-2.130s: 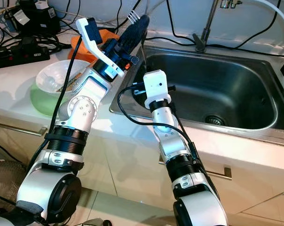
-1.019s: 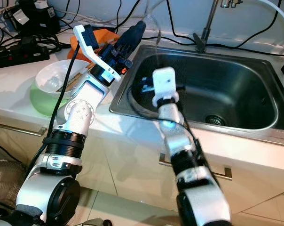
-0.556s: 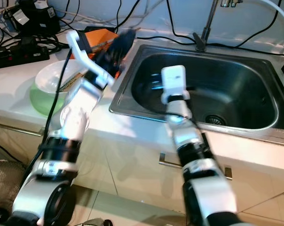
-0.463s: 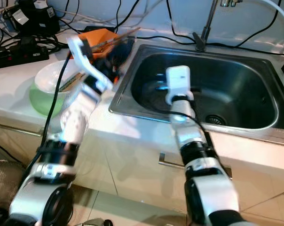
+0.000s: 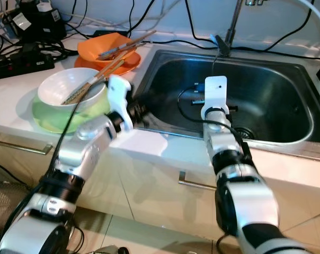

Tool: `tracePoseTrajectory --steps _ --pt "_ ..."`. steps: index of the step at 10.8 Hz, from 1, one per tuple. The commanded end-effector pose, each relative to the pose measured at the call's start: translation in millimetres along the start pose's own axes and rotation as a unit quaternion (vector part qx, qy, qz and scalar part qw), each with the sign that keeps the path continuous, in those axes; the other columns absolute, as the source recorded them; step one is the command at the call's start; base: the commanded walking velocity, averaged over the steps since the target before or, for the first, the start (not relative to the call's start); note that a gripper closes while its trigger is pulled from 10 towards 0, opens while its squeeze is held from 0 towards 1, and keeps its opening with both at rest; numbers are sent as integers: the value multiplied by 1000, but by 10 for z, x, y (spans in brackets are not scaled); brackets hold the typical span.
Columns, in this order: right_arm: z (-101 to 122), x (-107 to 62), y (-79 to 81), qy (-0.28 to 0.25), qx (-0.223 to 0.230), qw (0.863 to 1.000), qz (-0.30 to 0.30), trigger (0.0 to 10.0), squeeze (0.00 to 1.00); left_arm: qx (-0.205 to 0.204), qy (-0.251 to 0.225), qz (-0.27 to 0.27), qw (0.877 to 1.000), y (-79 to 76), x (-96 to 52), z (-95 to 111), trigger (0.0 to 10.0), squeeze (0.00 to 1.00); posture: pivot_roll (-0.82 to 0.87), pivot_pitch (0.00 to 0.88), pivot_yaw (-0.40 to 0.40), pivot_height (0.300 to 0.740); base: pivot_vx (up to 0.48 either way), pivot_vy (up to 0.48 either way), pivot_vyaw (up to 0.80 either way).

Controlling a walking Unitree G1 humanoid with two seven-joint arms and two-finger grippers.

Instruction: Kitchen organization

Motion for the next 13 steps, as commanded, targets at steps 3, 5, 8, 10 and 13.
tracePoseTrajectory --steps 3,5,8,10,13 --pt "77 29 -10 0 5 1000 3 10000 0 8 17 3 1000 24 -20 -44 10000 0 -7 0 61 740 0 0 0" --pt "77 29 -10 0 5 1000 3 10000 0 8 17 3 1000 24 -20 -44 10000 0 -7 0 61 740 0 0 0" --pt "77 29 -10 0 5 1000 3 10000 0 8 17 3 1000 24 -20 -44 10000 0 -7 0 61 740 0 0 0" --pt "77 29 -10 0 5 1000 3 10000 0 8 17 3 1000 24 -20 -44 10000 0 -7 0 61 740 0 0 0" --pt "10 33 129 36 -67 995 61 10000 0 31 10 -11 999 -80 -6 -64 10000 0 15 0 49 740 0 0 0"
Point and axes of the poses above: a point about 5 cm out from each wrist's last joint towards the gripper, its own x axis pointing out of the wrist towards the gripper, its own z axis along the axis of the wrist's last joint, y = z × x, the point moved 1 cm from there along x, pointing out of the wrist towards the gripper, and after that the axes turned 2 degrees about -x, right-handed, at the moved point
